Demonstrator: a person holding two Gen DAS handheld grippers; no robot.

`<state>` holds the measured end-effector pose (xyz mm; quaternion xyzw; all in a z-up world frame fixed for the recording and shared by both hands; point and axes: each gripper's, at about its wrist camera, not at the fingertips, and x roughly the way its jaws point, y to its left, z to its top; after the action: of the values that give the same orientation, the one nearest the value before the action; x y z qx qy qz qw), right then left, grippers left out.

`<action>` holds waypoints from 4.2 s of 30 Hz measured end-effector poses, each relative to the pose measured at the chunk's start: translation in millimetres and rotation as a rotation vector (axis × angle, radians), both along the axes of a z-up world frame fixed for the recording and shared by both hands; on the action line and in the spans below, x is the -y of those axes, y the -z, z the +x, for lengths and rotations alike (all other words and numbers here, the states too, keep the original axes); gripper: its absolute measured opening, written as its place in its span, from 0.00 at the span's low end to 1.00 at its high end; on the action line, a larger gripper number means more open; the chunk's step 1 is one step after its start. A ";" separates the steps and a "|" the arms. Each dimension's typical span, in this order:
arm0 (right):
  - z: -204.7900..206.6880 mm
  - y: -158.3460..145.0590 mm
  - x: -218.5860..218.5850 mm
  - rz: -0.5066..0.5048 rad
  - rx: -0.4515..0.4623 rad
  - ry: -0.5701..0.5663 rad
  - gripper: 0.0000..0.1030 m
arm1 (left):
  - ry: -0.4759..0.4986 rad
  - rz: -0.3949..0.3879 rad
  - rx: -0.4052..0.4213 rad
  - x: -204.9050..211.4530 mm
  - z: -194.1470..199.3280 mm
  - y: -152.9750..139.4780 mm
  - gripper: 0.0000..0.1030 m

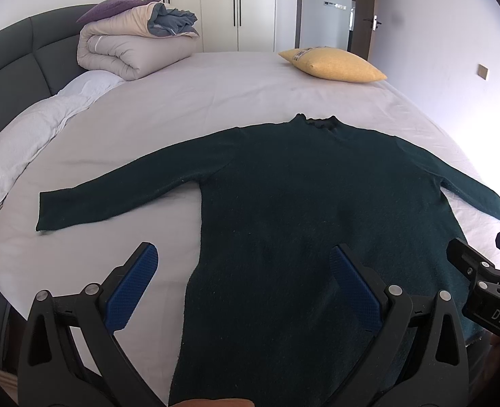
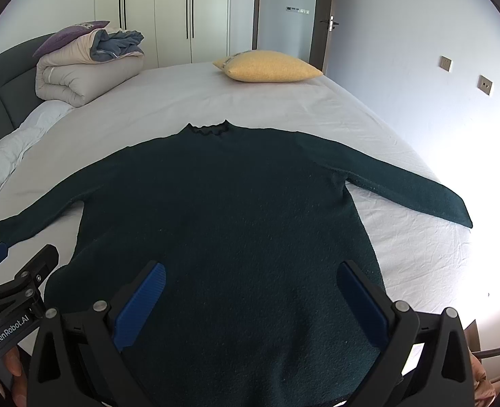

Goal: Fold small clothes

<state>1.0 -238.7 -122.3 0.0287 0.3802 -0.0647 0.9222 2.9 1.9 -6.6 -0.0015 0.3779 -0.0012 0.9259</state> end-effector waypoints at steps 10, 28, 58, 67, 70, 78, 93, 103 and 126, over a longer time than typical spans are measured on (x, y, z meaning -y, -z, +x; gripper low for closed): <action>-1.7 3.1 -0.5 0.003 -0.003 0.000 1.00 | -0.003 0.001 -0.004 -2.5 -0.6 5.6 1.00; -3.1 5.0 -0.4 0.003 -0.005 -0.001 1.00 | -0.004 0.002 -0.009 -2.4 -0.1 7.6 1.00; -5.1 13.2 -0.5 0.005 -0.015 -0.001 1.00 | 0.008 -0.004 -0.025 -1.0 -2.1 17.3 1.00; -5.4 16.0 0.4 0.007 -0.021 -0.001 1.00 | 0.028 -0.068 -0.058 -0.1 5.0 24.4 1.00; -4.4 18.9 4.4 0.009 -0.028 0.001 1.00 | 0.033 -0.072 -0.028 3.2 5.4 26.1 1.00; 4.6 27.0 44.9 0.054 -0.023 0.060 1.00 | 0.073 -0.108 -0.118 9.0 30.8 42.9 1.00; 7.3 70.3 374.0 0.602 0.161 0.513 0.98 | 0.149 -0.270 -0.225 22.3 100.4 72.3 1.00; 21.9 127.5 473.2 0.978 0.253 0.665 0.90 | 0.203 -0.314 -0.243 58.1 158.5 80.9 1.00; 213.0 21.0 301.9 0.294 0.172 0.218 0.09 | 0.304 -0.561 -0.266 78.0 245.2 94.8 0.99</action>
<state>214.1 -540.6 -143.3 0.2094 0.2998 -0.1051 0.9248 248.1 -76.1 -101.4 -0.2000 0.4761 -0.2429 0.8212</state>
